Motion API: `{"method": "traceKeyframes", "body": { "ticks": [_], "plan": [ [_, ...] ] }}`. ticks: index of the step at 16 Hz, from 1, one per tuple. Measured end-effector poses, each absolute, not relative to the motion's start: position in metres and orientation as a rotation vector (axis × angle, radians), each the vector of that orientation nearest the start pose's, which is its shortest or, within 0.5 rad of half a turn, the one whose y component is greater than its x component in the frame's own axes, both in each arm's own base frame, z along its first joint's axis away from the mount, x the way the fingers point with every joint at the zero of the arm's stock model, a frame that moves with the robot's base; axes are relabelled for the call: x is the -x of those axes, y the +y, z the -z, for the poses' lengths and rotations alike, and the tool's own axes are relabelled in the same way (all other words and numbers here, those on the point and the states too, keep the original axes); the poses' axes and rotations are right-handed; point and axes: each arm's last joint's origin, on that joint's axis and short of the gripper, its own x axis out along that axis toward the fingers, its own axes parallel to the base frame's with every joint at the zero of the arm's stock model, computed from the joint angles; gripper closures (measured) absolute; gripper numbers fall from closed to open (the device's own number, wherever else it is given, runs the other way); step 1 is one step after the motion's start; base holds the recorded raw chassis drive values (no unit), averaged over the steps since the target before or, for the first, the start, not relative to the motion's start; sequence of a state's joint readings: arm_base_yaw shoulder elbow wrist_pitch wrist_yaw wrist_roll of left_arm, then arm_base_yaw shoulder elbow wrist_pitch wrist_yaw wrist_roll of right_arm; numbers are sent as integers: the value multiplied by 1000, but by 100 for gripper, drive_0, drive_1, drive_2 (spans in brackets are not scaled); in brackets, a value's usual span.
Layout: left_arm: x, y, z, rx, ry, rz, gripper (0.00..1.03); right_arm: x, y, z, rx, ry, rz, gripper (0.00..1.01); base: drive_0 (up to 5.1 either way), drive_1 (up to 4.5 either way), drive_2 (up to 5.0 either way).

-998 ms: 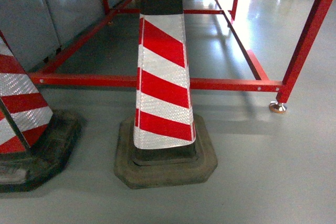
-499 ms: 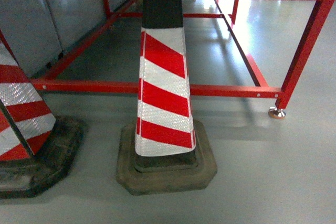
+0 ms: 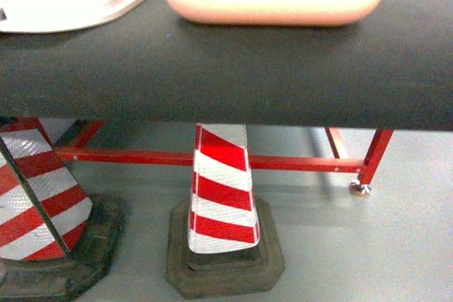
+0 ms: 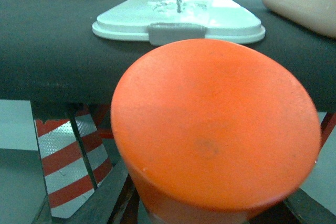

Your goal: Pick capacitor and pack into box

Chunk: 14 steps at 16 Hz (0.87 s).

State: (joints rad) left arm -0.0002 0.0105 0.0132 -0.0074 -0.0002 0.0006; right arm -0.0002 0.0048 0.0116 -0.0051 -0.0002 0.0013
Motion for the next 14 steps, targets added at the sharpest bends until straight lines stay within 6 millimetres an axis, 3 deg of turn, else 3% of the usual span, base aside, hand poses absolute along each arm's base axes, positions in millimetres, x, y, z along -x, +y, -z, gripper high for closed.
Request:
{"method": "traceKeyframes", "body": {
  "ticks": [14],
  "plan": [
    [-98, 0, -166, -1, 4, -1, 59, -97, 0, -167, -2, -1, 0, 3, 0, 0, 0]
  ]
}}
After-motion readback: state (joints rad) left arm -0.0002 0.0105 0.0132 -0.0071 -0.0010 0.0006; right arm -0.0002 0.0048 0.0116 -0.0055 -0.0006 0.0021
